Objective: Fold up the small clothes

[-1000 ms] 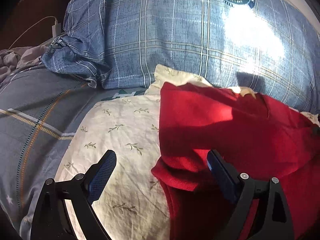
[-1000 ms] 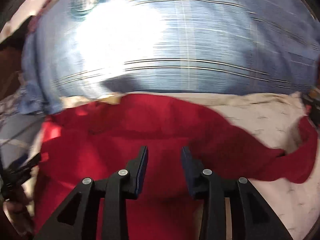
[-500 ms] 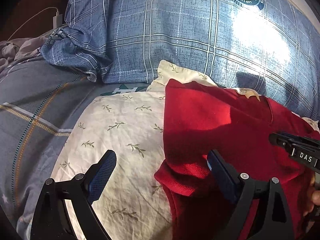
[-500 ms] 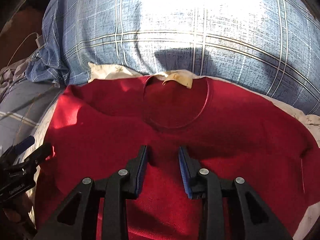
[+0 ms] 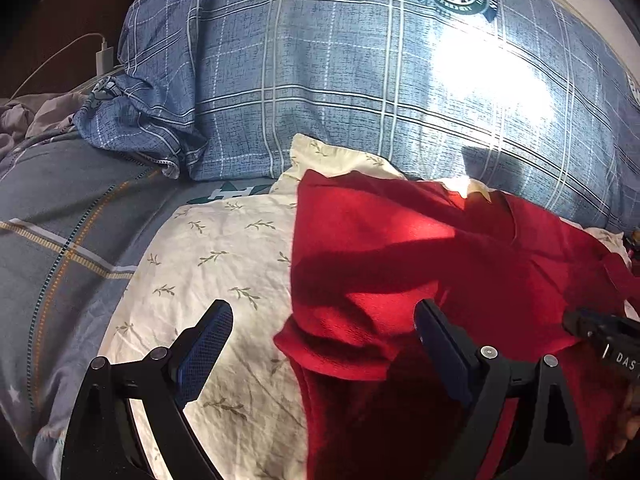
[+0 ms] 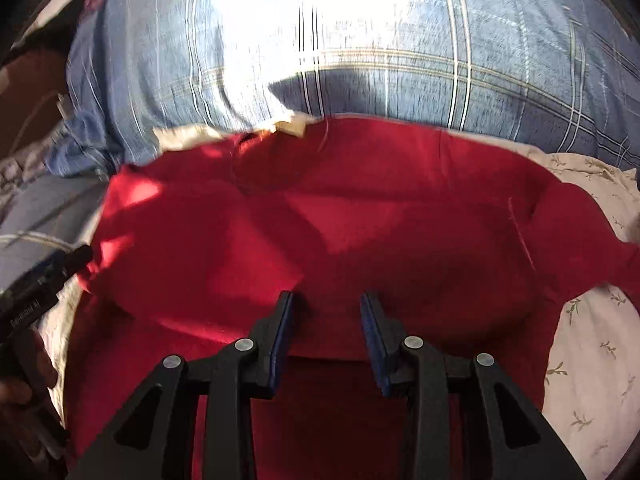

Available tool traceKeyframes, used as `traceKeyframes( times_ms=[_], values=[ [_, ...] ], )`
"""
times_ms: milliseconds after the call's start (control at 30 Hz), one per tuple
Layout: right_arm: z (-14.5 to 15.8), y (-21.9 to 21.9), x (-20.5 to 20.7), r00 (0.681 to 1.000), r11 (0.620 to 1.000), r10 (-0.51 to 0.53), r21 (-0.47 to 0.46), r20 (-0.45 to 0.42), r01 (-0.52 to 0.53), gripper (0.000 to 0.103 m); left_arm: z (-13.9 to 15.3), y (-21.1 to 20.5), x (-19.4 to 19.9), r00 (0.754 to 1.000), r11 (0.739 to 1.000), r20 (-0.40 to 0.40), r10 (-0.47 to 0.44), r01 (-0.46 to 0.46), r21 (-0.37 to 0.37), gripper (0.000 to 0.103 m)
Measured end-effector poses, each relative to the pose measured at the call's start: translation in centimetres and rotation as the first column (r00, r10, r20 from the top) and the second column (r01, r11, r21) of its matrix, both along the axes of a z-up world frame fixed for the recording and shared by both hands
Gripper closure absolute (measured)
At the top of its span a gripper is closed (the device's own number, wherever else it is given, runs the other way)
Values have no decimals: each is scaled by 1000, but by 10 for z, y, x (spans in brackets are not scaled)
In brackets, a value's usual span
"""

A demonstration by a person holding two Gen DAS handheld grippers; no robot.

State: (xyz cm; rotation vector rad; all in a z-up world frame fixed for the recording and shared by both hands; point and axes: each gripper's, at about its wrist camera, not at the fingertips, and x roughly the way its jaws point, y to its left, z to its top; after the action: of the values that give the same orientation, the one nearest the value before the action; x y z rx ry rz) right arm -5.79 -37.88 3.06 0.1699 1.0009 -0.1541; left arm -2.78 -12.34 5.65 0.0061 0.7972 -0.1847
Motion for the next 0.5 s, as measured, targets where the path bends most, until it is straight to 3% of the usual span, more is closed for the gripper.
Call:
traceKeyframes(
  times_ms=[67,167,367,500],
  values=[
    [6,-3,-4,1000,999,-13,32,10,12,66,3,-5,-5,1000,1000,-8,-14,14,11,11],
    [14,-7,-12,1000,998,-13,54,24,12,55,14,-13,-12,999,999,-17,-44,44,2,11],
    [34,-21,-29,996,995,-52,89,68,46,54,18,-24,-4,996,997,-52,-78,77,-18,11],
    [64,-59,-44,983,984,-150,111,107,138,40,9,-29,10,996,997,-56,-71,71,-5,11]
  ],
)
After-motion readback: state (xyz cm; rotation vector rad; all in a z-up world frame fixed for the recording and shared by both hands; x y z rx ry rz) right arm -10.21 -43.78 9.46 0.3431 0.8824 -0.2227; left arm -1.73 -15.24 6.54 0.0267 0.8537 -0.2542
